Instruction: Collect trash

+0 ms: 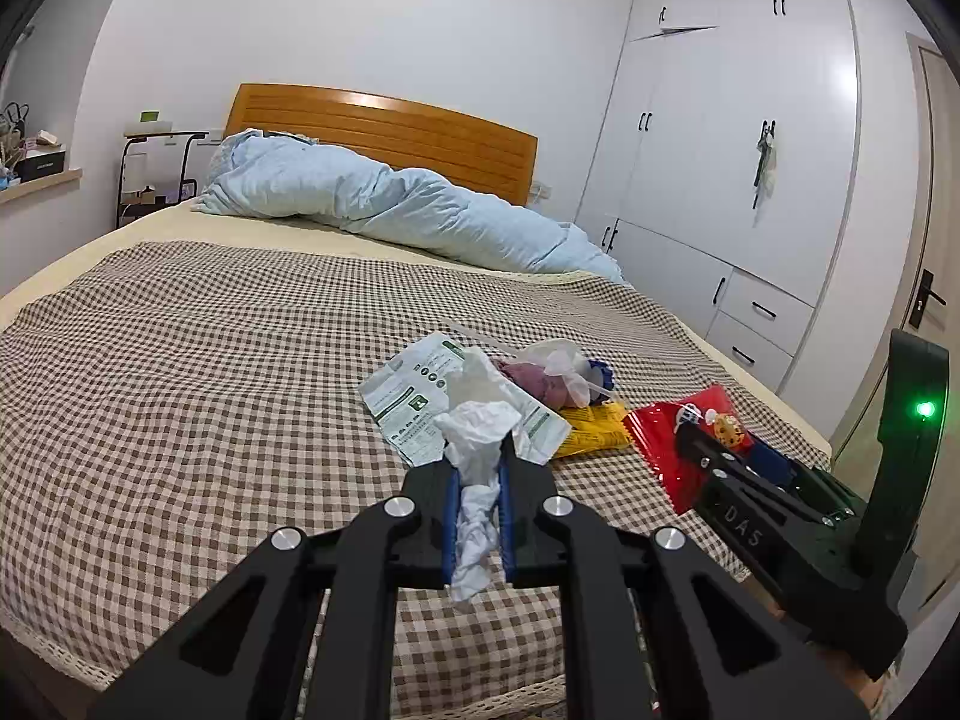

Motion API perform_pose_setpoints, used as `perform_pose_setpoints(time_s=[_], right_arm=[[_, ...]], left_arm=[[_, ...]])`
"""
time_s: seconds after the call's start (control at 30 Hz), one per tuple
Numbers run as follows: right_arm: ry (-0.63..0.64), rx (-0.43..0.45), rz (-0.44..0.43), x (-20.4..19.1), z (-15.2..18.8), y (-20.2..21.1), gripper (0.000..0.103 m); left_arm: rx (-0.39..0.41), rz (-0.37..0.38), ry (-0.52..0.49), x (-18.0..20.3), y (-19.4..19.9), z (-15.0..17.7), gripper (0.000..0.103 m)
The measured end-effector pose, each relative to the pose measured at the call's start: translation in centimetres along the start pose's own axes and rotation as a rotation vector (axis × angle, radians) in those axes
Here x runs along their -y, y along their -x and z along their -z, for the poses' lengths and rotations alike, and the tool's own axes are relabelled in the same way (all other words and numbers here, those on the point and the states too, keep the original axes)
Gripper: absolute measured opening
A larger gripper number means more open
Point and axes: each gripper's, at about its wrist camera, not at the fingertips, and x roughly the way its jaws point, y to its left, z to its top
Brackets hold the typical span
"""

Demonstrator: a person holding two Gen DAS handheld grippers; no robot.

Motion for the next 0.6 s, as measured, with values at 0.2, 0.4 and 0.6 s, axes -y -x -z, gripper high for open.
perform_pose_setpoints(time_s=[0.2,0.4,0.6], right_arm=[[-0.005,0.011,0.007,1.3,0.1,1.0,0.046],[-0.018,0.017,0.019,2.9,0.2,1.9,0.046],[-0.026,0.021,0.021,4.1,0.7,3.0,0.046]], left_arm=[[-0.004,0.011,-0.038,1.2,0.5,0.5,0.008],[-0.011,0.029,-0.060,2.4,0.8,1.0,0.008],[-0.013,0.048,-0.062,3.0,1.3,1.4,0.008]])
